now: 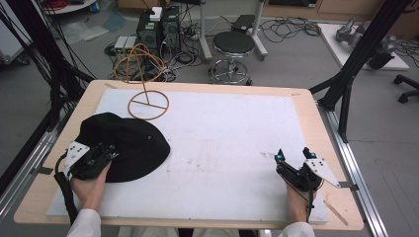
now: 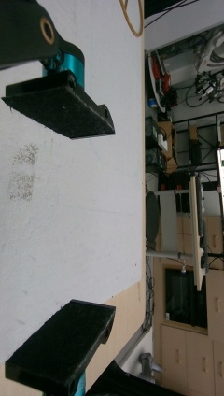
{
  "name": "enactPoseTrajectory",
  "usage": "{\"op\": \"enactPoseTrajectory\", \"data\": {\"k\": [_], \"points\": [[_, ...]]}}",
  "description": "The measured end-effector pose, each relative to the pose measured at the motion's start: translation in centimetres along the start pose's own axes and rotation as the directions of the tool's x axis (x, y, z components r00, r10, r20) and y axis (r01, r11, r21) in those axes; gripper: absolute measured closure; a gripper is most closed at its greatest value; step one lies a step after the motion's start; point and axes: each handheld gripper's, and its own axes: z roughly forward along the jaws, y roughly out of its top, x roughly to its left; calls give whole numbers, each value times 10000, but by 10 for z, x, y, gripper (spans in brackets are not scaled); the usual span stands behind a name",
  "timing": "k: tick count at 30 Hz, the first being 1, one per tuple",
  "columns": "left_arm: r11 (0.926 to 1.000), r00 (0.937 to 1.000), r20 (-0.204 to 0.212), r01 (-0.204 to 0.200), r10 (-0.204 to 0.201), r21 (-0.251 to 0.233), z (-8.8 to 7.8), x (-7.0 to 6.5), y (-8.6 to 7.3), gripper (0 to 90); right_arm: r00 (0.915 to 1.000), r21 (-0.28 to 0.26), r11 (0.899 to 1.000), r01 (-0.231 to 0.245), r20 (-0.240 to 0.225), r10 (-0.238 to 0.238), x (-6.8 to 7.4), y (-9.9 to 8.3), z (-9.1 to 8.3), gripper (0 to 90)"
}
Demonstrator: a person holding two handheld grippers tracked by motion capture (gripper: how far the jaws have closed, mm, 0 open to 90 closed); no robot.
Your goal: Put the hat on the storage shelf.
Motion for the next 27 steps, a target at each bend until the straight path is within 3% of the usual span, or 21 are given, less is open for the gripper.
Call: {"op": "enactPoseTrajectory", "data": {"k": [5, 16, 21, 27], "points": [[9981, 9982, 143, 571, -575, 245, -2, 1, 3, 856, 10000, 8, 10000, -2, 21, 2, 1, 0, -1, 111], [9998, 9978, 659, 93, -82, -165, -6, -2, 3, 856, 9999, 33, 10000, -31, -102, 31, 2, 0, -1, 111], [9995, 9958, 905, 132, -105, -289, -8, -3, 5, 856, 9998, 43, 10000, -82, -154, 83, 1, 0, -1, 111], [9963, 9953, 953, -72, 153, -851, -14, -7, 11, 856, 9997, -18, 9999, 155, -207, -155, 2, 0, 0, 111]]}}
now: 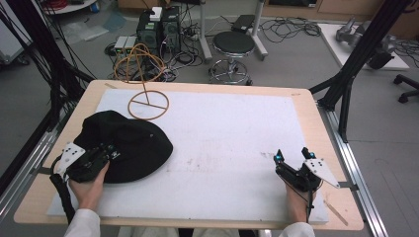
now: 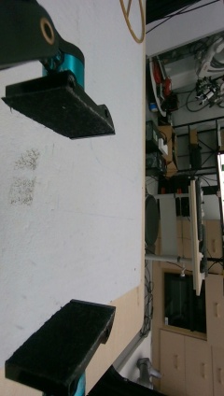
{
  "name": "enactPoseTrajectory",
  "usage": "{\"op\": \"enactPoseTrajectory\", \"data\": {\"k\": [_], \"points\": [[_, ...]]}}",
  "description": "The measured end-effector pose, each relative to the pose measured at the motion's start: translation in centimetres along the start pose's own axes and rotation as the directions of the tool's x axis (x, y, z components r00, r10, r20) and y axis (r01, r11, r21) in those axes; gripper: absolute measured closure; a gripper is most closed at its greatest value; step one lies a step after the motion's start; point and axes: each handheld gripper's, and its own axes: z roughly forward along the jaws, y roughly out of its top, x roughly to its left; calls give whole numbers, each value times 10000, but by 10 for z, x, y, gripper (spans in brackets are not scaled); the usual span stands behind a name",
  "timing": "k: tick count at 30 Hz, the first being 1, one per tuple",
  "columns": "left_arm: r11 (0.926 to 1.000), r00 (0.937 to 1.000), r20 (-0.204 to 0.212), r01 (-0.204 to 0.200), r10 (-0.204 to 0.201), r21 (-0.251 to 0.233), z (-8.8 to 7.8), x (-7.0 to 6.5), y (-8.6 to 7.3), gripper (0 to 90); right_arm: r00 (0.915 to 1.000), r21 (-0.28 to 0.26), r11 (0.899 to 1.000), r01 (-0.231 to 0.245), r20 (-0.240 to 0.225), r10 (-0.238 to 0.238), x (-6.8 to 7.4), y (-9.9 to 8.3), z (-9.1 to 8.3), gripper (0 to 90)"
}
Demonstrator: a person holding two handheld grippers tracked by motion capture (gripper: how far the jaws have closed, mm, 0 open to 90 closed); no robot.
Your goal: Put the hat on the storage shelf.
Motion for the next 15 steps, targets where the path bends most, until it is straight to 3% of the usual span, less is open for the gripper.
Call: {"op": "enactPoseTrajectory", "data": {"k": [3, 8, 15], "points": [[9998, 9999, -27, -108, 107, -161, -2, -1, 3, 856, 10000, 48, 10000, -25, -9, 25, 0, 0, 0, 111], [9987, 9995, 326, 8, 9, -505, -6, -3, 11, 856, 10000, 67, 10000, 52, 25, -52, 0, 0, 0, 111], [9925, 9985, 443, -279, 334, -1194, -14, -7, 27, 855, 9998, 41, 9998, 186, 71, -186, 0, 0, 2, 111]]}}
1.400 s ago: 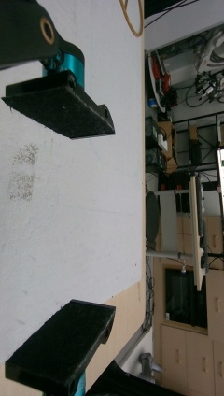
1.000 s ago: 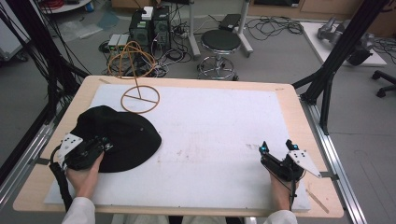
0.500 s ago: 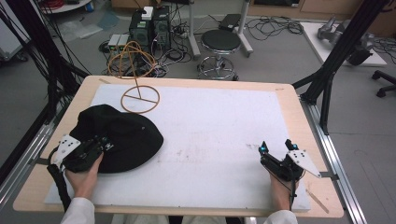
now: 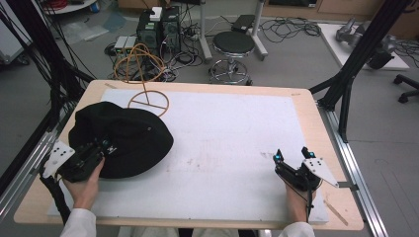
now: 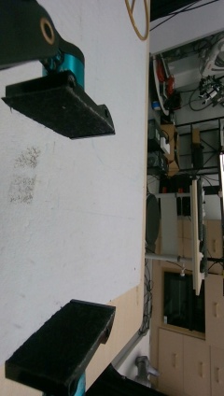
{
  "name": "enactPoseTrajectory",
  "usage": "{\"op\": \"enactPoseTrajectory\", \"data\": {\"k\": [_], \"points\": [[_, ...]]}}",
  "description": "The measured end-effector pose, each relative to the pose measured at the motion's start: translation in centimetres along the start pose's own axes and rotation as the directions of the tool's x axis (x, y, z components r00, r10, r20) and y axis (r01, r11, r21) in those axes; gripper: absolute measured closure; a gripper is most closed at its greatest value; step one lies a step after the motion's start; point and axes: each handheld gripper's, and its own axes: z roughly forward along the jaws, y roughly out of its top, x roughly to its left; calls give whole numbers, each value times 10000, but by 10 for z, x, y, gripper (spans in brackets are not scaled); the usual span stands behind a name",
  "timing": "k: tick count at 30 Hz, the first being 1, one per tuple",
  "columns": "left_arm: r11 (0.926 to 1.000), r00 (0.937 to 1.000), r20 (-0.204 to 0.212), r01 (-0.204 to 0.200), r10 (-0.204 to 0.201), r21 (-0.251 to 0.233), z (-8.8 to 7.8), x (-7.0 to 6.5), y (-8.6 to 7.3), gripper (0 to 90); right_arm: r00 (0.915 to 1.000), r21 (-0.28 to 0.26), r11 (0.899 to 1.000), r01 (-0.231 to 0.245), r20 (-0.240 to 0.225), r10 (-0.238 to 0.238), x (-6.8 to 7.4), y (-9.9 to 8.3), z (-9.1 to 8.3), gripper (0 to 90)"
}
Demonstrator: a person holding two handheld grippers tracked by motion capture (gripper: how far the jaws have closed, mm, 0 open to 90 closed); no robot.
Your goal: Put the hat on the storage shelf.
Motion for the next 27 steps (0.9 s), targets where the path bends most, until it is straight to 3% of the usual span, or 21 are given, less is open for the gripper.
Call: {"op": "enactPoseTrajectory", "data": {"k": [6, 13, 22, 27], "points": [[9985, 9998, 38, -201, 203, -512, -6, -6, 13, 855, 9999, -43, 9999, 116, -79, -116, 1, 0, 2, 111], [9890, 9990, 82, -431, 447, -1418, -14, -12, 29, 854, 9998, -74, 9999, 147, -159, -148, 3, 1, 3, 111], [9782, 9981, 17, -602, 617, -1986, 0, -8, 49, 855, 9997, -165, 9997, 194, -128, -197, 4, 2, 2, 111], [9666, 9978, 6, -641, 663, -2483, 11, -8, 65, 855, 9996, -192, 9996, 188, -214, -192, 5, 2, 2, 111]]}}
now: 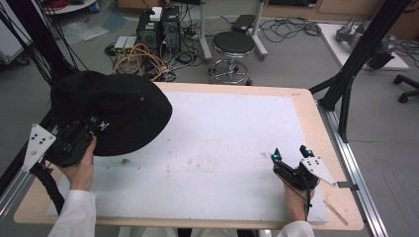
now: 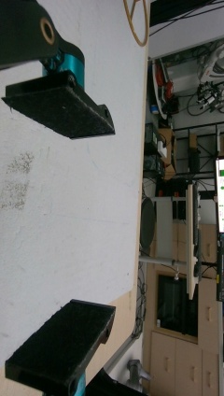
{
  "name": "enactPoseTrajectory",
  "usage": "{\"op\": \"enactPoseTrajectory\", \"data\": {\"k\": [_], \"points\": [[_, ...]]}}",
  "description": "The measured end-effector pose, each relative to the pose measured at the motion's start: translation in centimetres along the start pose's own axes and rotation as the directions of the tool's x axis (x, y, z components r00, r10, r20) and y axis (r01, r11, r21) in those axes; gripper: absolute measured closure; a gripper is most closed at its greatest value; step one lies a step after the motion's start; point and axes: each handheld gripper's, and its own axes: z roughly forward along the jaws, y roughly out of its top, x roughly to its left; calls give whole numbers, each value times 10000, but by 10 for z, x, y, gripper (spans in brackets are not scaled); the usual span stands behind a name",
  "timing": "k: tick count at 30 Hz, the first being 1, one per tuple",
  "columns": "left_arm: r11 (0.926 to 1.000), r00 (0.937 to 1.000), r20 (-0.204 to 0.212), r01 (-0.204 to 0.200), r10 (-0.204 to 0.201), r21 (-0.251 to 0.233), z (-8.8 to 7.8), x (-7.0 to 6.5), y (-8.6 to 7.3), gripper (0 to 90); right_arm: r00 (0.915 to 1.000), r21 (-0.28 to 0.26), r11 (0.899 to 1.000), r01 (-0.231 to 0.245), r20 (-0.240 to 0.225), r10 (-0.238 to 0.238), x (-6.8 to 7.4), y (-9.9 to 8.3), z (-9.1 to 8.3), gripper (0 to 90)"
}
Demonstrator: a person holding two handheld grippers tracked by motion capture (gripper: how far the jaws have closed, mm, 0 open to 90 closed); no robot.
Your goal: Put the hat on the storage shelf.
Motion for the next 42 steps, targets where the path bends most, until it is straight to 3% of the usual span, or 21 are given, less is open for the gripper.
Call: {"op": "enactPoseTrajectory", "data": {"k": [6, 11, 19, 25, 30, 36, 42], "points": [[9992, 9995, 141, -275, 279, -296, 27, 0, 15, 855, 10000, -35, 10000, 3, -51, -3, 2, 0, -1, 111], [9977, 9989, 118, -446, 453, -518, 40, 1, 24, 855, 10000, -155, 9999, 58, 2, -58, 3, 1, -2, 111], [9958, 9972, 181, -710, 722, -580, 66, 5, 42, 855, 10000, -241, 9997, -53, 68, 54, 4, 2, -3, 111], [9961, 9956, 348, -871, 874, -96, 95, 14, 52, 854, 9998, -363, 9992, -174, 53, 176, 4, 3, -5, 112], [9942, 9933, 423, -1075, 1072, 31, 112, 15, 60, 854, 9998, -295, 9994, -176, 6, 176, 4, 3, -5, 112], [9934, 9929, 441, -1117, 1105, 276, 136, 21, 66, 853, 9999, -365, 9993, -127, 57, 129, 4, 3, -5, 112], [9980, 9986, 296, -462, 450, 431, 160, 37, 67, 853, 9999, -329, 9994, -98, 97, 101, 5, 4, -5, 113]]}}
